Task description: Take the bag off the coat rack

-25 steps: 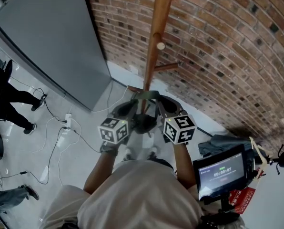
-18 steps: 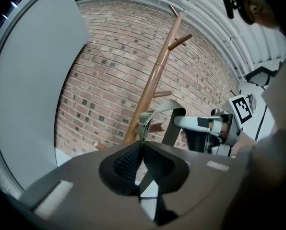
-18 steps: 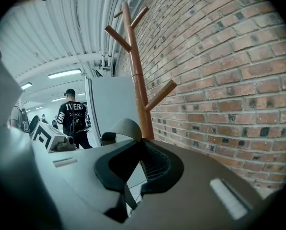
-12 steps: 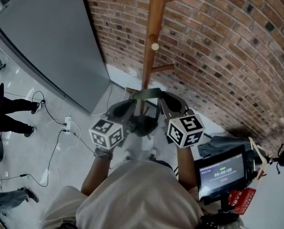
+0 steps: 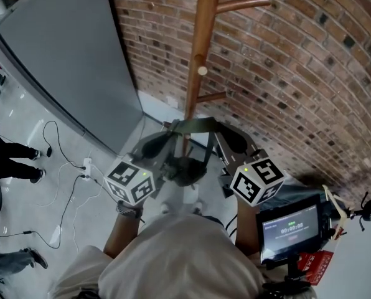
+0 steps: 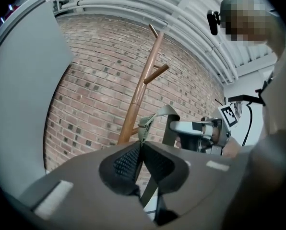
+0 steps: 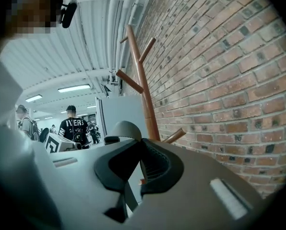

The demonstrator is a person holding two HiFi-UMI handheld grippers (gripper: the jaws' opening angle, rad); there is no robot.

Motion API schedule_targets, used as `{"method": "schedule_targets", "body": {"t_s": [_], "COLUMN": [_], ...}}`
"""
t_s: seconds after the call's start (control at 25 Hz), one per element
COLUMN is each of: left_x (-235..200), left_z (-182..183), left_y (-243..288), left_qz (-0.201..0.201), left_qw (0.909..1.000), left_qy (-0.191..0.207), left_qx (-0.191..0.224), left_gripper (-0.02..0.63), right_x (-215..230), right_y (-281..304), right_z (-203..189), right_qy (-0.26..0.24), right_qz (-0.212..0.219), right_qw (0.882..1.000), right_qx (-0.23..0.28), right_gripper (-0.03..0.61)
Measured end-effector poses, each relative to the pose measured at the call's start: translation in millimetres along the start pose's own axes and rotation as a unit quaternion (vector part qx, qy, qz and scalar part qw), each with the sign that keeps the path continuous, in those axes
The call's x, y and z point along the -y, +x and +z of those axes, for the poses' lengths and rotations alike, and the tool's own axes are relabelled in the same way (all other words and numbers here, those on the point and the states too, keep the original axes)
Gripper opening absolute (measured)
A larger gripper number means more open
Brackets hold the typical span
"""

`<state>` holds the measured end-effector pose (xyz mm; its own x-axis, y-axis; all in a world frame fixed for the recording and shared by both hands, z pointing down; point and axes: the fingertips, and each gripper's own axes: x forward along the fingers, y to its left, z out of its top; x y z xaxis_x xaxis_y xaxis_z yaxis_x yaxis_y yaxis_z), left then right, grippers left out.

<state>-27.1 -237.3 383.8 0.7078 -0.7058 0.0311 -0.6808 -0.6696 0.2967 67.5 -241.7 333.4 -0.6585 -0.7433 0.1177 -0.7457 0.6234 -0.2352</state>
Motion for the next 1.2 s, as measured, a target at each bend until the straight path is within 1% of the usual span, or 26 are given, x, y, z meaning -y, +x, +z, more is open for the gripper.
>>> {"method": "schedule_targets", "body": {"t_s": [0.08, 0.32, 0.6, 0.76, 0.92, 1.2], "left_x": [3.8, 9.0, 8.7, 10.5, 12.7, 11.0], "left_z": [9.0, 29.5, 32.8, 39.5, 46.3, 47.1], "left_y": [-1.0, -3.3, -5.5, -8.4, -9.7, -7.1], "left_qz": [-0.005, -0.011, -0.018, -0.019, -0.019, -0.019], "left_qw": [1.0000, 0.9996, 0.9997, 0.9996, 0.9994, 0.9994], "left_qy": [0.001, 0.020, 0.003, 0.012, 0.021, 0.023], "left_qx": [0.005, 0.018, 0.019, 0.019, 0.019, 0.016], "left_gripper": [0.015, 0.015, 0.015, 0.017, 0.017, 0.017], "right_x": [-3.5, -7.4, -9.6, -12.7, -13.6, -12.1], "right_y": [-2.3, -2.7, 0.4, 0.4, -0.6, 0.5], "right_z": [7.4, 21.1, 20.2, 25.2, 31.4, 31.3], "right_qy": [-0.003, -0.016, -0.024, -0.029, -0.041, -0.038], "right_qz": [0.004, 0.011, 0.015, 0.019, 0.014, 0.015], "right_qw": [1.000, 1.000, 0.999, 0.999, 0.999, 0.999], "right_qx": [0.006, 0.021, 0.015, 0.023, 0.030, 0.029], "right_gripper": [0.008, 0.008, 0.008, 0.008, 0.008, 0.008]}}
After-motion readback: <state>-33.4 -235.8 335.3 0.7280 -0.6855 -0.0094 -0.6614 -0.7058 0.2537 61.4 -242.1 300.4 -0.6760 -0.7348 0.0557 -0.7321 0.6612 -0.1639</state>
